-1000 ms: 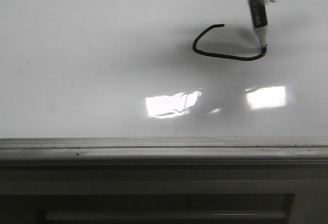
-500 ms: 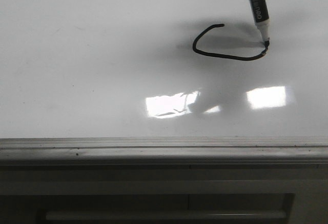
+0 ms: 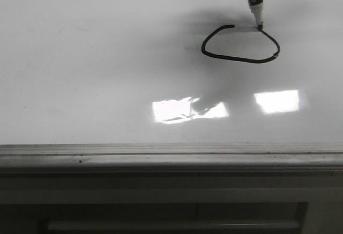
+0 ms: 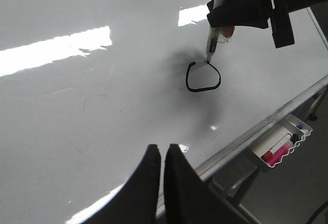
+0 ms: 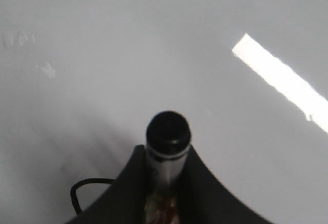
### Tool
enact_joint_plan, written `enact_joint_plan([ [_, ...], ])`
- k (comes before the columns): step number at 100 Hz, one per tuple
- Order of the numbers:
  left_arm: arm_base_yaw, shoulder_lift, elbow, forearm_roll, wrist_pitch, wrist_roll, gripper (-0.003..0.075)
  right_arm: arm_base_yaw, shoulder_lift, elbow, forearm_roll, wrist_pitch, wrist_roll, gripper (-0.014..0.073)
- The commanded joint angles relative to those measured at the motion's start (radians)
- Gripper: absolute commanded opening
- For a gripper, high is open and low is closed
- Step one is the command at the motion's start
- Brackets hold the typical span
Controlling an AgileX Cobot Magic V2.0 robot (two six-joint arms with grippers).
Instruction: Write number 0 on whiteboard
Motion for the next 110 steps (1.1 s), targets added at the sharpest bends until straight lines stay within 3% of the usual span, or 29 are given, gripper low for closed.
enact_joint_plan([
  [1, 0.002, 0.006, -0.020, -0.002, -0.084, -0.008, -0.0020, -0.006, -0.012, -0.023, -0.035, -0.088, -0.013, -0.0047],
  [70, 0.002, 0.008, 0.012, -0.025, -0.147, -0.008, -0.0020, 0.115, 0.017, -0.057, -0.041, -0.097, -0.013, -0.0047],
  [101, -0.004, 0.008, 0.012, -0.029, -0.184, -0.008, -0.0015, 0.317, -0.036, -0.283, -0.044, -0.057, -0.014, -0.0047],
  [110, -0.005, 0.010, -0.003, -0.032, -0.169, 0.024, 0.0070, 0.368, -0.048, -0.288, -0.034, -0.055, -0.014, -0.0049],
])
